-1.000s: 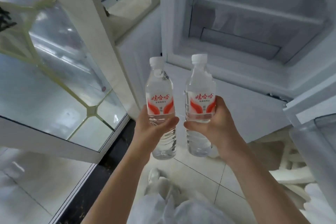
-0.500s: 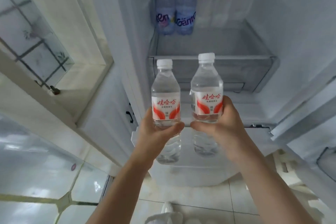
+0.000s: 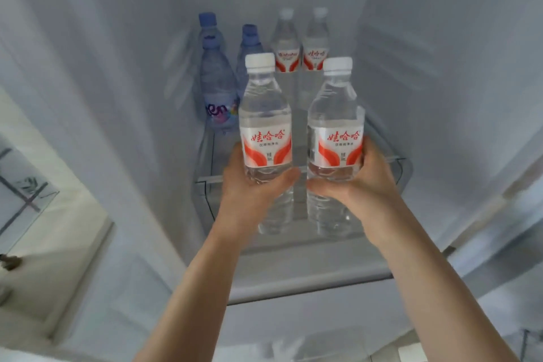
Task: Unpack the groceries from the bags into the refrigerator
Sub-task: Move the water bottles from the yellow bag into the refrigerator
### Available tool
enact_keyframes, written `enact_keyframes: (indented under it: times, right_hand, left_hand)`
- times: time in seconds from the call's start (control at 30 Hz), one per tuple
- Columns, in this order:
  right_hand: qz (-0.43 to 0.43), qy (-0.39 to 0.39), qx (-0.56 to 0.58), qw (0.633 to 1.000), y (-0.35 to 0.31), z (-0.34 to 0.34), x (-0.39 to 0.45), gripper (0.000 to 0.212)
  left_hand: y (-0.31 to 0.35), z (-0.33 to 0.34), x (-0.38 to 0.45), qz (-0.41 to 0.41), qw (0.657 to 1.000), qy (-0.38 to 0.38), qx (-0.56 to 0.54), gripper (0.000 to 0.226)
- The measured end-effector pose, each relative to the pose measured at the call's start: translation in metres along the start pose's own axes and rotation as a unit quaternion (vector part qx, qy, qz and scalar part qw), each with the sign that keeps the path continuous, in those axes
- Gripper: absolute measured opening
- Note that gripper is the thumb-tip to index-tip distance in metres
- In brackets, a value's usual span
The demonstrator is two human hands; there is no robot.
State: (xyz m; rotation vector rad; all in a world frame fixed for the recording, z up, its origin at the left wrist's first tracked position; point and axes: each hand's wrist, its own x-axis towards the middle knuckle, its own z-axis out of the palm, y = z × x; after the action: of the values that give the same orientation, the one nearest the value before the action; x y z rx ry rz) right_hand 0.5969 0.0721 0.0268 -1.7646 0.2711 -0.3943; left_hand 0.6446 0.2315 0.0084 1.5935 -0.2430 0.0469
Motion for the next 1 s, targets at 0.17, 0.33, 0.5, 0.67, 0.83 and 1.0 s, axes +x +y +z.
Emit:
enact_keyframes:
  times: [0.17, 0.33, 0.5, 0.67, 0.83, 1.0]
  right_hand:
    - [-0.044, 0.014, 0.016, 0.999, -0.012, -0.002, 0.044, 0.077]
    - [-0.09, 0.052, 0.029, 0.994, -0.018, 0.005, 0.084, 0.085]
    - [-0.093, 0.051, 0.041, 0.994, -0.011, 0.008, 0.11, 0.091]
    - [-0.083, 0.047, 0.034, 0.995, 0.003, 0.012, 0.124, 0.085]
    - [-0.101, 0.024, 0.034, 0.994, 0.013, 0.01, 0.128, 0.083]
    - [-0.111, 0.0, 0.036, 0.993, 0.027, 0.005, 0.126, 0.079]
  left_hand:
    - [0.017, 0.024, 0.045, 0.027, 0.999, 0.026, -0.033, 0.056]
    - [0.015, 0.042, 0.084, 0.038, 0.997, 0.051, -0.048, 0.066]
    - [0.001, 0.05, 0.11, 0.018, 0.998, 0.038, -0.038, 0.082]
    - [-0.009, 0.05, 0.125, 0.021, 0.999, 0.016, -0.02, 0.079]
    - [-0.022, 0.045, 0.131, 0.034, 0.999, -0.011, -0.018, 0.079]
    - [-0.032, 0.043, 0.133, 0.042, 0.997, -0.043, -0.039, 0.075]
